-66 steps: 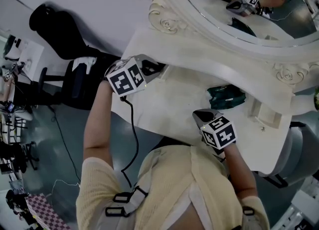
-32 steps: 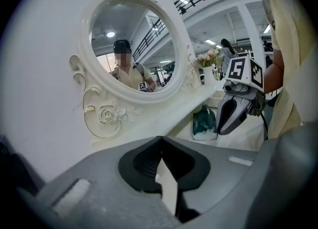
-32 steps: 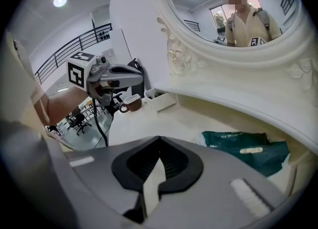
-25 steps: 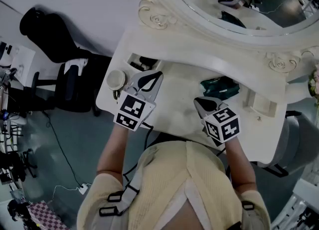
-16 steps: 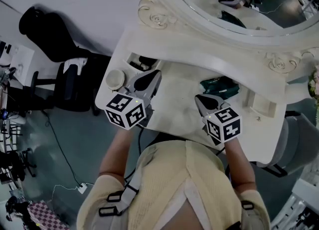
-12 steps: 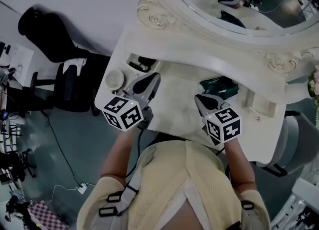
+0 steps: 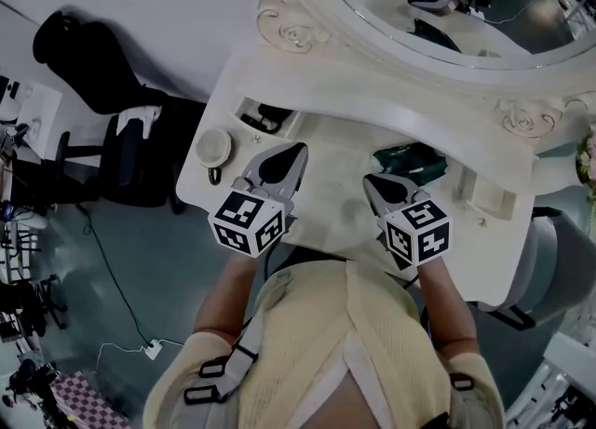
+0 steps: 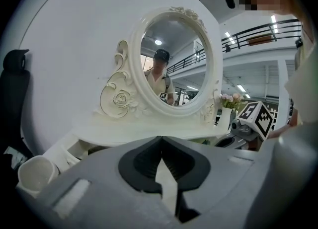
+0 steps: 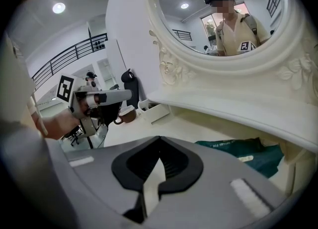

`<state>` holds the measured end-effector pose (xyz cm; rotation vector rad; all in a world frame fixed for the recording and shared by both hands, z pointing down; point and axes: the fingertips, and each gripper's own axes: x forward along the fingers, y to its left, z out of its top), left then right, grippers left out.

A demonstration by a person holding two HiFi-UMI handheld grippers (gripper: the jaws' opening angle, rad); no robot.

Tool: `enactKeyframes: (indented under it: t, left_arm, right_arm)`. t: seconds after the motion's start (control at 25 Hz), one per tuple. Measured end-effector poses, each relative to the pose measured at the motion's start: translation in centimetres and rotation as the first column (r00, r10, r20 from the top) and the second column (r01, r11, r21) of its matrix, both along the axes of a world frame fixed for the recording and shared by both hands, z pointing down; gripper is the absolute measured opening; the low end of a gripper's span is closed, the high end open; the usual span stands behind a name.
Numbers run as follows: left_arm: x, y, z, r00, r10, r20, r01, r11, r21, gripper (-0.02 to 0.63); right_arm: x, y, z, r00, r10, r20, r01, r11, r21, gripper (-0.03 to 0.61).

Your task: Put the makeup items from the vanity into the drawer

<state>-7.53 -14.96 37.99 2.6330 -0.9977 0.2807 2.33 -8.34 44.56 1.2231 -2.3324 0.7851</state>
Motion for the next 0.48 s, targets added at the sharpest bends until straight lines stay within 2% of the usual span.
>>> enactKeyframes:
  t: [0.48]
  left_arm:
    - [-0.86,0.46,1.04,0.999,-0.031,0.038,0.033,0.999,-0.033,0.002]
  right_arm:
    - [0.63,-0.46,-0.97,0.997,0.061,0.043,-0.063,0.997,0.033,0.000]
